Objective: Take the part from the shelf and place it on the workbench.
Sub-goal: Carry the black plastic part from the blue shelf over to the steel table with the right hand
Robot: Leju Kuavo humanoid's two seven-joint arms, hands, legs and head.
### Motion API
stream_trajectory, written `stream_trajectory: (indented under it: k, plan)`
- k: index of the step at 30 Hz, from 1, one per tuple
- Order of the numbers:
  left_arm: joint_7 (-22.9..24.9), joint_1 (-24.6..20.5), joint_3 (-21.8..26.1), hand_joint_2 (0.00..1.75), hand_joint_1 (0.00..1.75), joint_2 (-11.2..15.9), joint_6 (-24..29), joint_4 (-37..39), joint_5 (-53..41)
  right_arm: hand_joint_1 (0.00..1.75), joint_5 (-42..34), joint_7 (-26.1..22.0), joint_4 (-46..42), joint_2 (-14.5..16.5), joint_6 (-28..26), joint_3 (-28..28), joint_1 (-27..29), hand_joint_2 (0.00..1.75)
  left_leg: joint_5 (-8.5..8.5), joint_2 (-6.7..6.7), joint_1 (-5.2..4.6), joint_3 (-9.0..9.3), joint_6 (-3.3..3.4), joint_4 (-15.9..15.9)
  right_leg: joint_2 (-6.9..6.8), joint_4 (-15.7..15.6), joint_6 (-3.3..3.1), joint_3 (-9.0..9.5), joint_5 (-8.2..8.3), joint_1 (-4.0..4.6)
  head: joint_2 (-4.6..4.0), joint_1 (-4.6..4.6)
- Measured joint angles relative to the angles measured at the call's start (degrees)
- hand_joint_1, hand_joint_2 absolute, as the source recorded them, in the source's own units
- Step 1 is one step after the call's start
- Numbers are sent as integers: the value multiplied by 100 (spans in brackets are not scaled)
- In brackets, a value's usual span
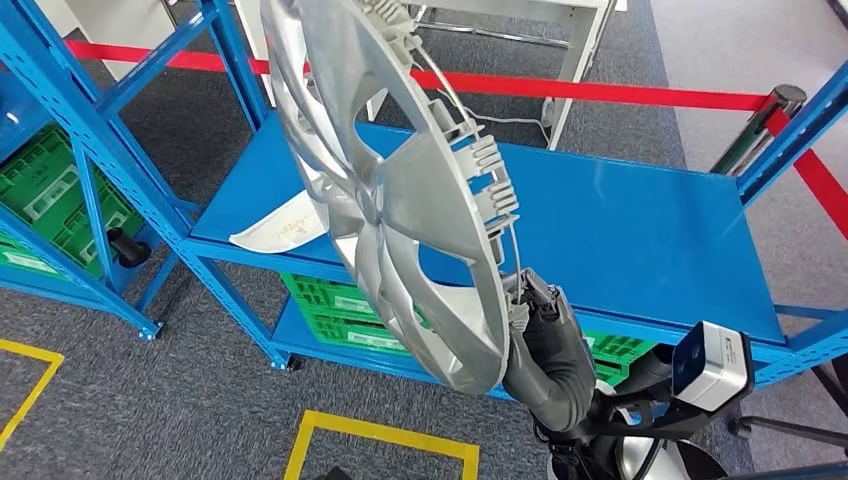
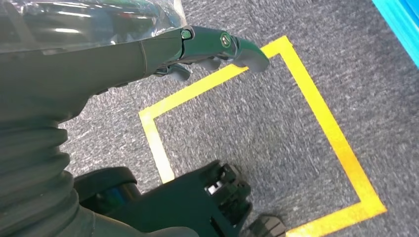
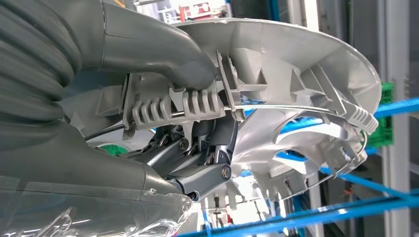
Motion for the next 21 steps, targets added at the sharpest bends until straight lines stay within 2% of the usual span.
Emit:
stream_trajectory:
  k: [2,4,5,7,8,9,10,12,14,16,18,19,21]
  plan:
    - [4,3,5,175,0,-3,-6,-1,0,175,0,-3,-8,-9,-13,-16,17,175,6,1,8,0,-62,-8,2,-4,-100,-19,12,5,0,-17]
    - [5,3,10,175,0,-3,-6,-1,1,175,0,-4,-9,-12,-27,-32,26,175,-139,12,16,-47,-108,137,-15,-19,-191,-17,32,-2,0,-33]
    - [5,3,12,175,0,-3,-5,-1,1,175,0,-5,-10,-12,-32,-40,27,175,-301,17,17,-128,-124,359,-26,-29,-229,-16,44,-3,0,-44]
    - [5,5,15,175,0,-3,-4,-1,4,175,0,-7,-10,-13,-33,-59,31,175,-673,20,14,-381,-132,1047,-37,-32,-274,-20,54,20,0,-66]
    - [6,6,16,175,0,-3,-4,-1,7,175,0,-8,-10,-14,-34,-67,37,175,-776,20,12,-480,-126,1335,-39,-31,-289,-22,58,35,0,-70]
    - [7,7,18,175,0,-3,-4,-1,10,175,0,-7,-10,-15,-34,-72,46,175,-780,20,7,-512,-110,1463,-38,-30,-298,-24,63,51,0,-73]
    - [7,7,18,175,0,-3,-4,-1,12,175,0,-6,-10,-15,-35,-75,55,175,-678,20,-3,-446,-85,1376,-34,-29,-304,-23,67,66,0,-74]
    - [8,4,20,175,0,-2,-4,-1,13,175,-1,-4,-11,-16,-37,-83,70,175,-324,19,-43,-99,3,711,-23,-28,-308,-18,72,88,0,-75]
    - [12,-3,22,175,0,0,-4,-2,14,175,-1,-4,-11,-16,-40,-94,76,175,-115,17,-96,179,87,121,-20,-21,-275,-32,93,103,0,-69]
    - [21,-2,24,175,0,3,-3,-3,18,175,-1,-6,-11,-16,-45,-110,82,175,-99,16,-129,221,125,-30,-24,-25,-209,-65,134,100,0,-69]
    - [27,3,25,175,0,4,-3,-6,24,175,-2,-5,-12,-19,-56,-128,91,175,-60,24,-109,207,154,-95,-28,-27,-140,-90,133,94,0,-72]
    - [27,2,26,175,0,3,-2,-9,26,175,-1,-4,-13,-21,-62,-137,94,175,-28,30,-91,195,176,-126,-28,47,-108,-122,48,94,0,-63]
    - [26,0,27,175,0,-4,-2,-15,27,175,-2,-3,-13,-26,-73,-152,102,175,26,45,-66,156,215,-152,-29,507,-59,-287,-310,81,0,-34]
